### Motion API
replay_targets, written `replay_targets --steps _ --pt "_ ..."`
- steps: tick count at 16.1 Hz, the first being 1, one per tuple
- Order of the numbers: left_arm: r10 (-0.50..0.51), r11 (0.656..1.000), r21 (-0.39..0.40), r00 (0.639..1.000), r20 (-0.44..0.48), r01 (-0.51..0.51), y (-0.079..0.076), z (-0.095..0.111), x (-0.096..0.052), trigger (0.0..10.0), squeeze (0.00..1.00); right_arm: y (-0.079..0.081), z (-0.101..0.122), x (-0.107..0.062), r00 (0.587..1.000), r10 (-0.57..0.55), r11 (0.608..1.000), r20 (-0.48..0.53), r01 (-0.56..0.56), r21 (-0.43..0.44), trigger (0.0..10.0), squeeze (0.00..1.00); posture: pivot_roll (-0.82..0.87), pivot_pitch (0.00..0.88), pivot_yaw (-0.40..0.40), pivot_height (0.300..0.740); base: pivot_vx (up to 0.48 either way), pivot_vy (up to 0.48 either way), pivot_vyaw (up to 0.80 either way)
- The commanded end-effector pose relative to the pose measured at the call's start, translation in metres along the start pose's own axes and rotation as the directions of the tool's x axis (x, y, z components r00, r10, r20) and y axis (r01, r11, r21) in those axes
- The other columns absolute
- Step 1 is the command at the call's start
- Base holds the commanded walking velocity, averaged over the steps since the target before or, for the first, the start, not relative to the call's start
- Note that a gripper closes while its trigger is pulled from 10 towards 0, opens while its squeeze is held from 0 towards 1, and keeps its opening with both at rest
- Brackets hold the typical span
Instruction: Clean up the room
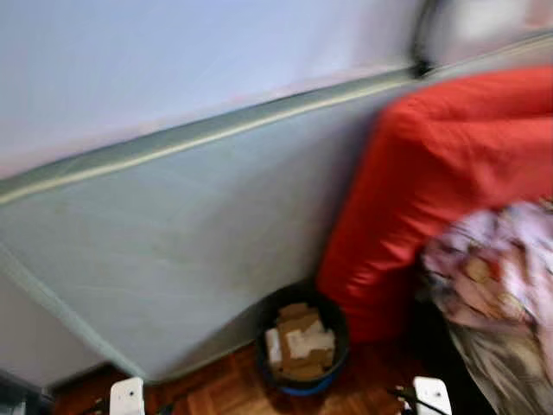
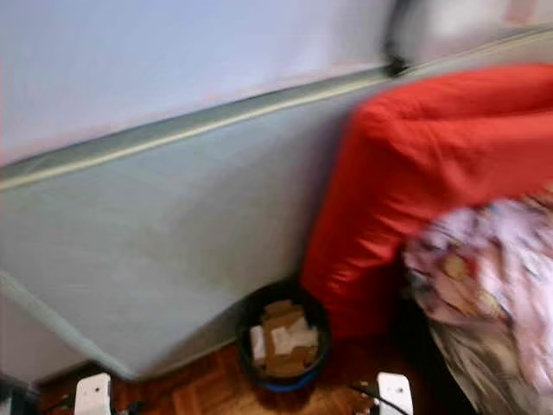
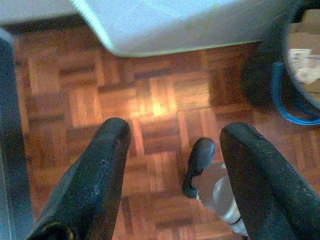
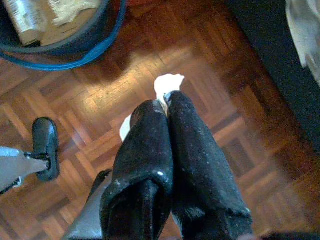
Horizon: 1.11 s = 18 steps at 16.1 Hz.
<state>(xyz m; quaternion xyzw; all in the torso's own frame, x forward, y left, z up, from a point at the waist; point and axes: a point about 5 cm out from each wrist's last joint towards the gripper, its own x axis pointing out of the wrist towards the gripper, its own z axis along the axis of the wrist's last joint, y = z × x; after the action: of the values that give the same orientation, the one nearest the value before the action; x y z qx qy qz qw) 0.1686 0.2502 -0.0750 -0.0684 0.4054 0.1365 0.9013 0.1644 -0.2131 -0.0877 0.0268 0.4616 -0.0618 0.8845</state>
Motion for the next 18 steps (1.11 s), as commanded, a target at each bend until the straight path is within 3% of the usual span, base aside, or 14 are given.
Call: replay_targets --steps 1,7,10,15,16,18 --pt "0.007 1.0 -0.006 1.0 -0.016 -0.007 0.001 -0.003 -0.001 10.0 0.0 0.001 -0.002 0.0 1.0 -0.002 1.0 -0.008 0.002 0.012 10.0 0.0 0.02 0.0 0.011 0.74 0.0 0.0 0.8" --pt "0.005 1.0 -0.012 1.0 -0.003 -0.005 0.0 0.0 0.0 10.0 0.0 0.001 0.001 0.0 1.0 -0.006 1.0 0.016 0.006 0.023 10.0 0.0 0.02 0.0 0.01 0.74 0.0 0.0 0.74" --pt "-0.007 1.0 -0.029 0.999 0.043 0.009 -0.002 0.01 0.002 10.0 0.0 0.001 0.004 0.0 0.998 0.004 0.997 0.066 -0.009 0.071 10.0 0.0 0.02 0.0 0.008 0.74 0.0 0.0 0.0" --pt "-0.026 0.999 -0.024 0.995 0.097 0.028 -0.01 0.027 0.006 10.0 0.0 0.002 0.006 -0.001 0.995 0.015 0.996 0.099 -0.023 0.082 10.0 0.0 0.01 0.0 0.011 0.74 0.0 0.0 0.0" --pt "-0.033 0.999 -0.018 0.995 0.099 0.035 -0.011 0.028 0.006 10.0 0.0 0.028 0.051 0.005 0.969 0.058 0.996 0.24 -0.074 0.056 10.0 0.0 0.01 0.0 0.014 0.74 0.0 0.0 0.0" --pt "-0.034 0.999 -0.015 0.996 0.088 0.035 -0.013 0.026 0.007 10.0 0.0 0.033 0.055 0.006 0.969 0.071 0.995 0.236 -0.084 0.045 10.0 0.0 0.01 0.0 0.016 0.74 0.0 0.0 0.0"
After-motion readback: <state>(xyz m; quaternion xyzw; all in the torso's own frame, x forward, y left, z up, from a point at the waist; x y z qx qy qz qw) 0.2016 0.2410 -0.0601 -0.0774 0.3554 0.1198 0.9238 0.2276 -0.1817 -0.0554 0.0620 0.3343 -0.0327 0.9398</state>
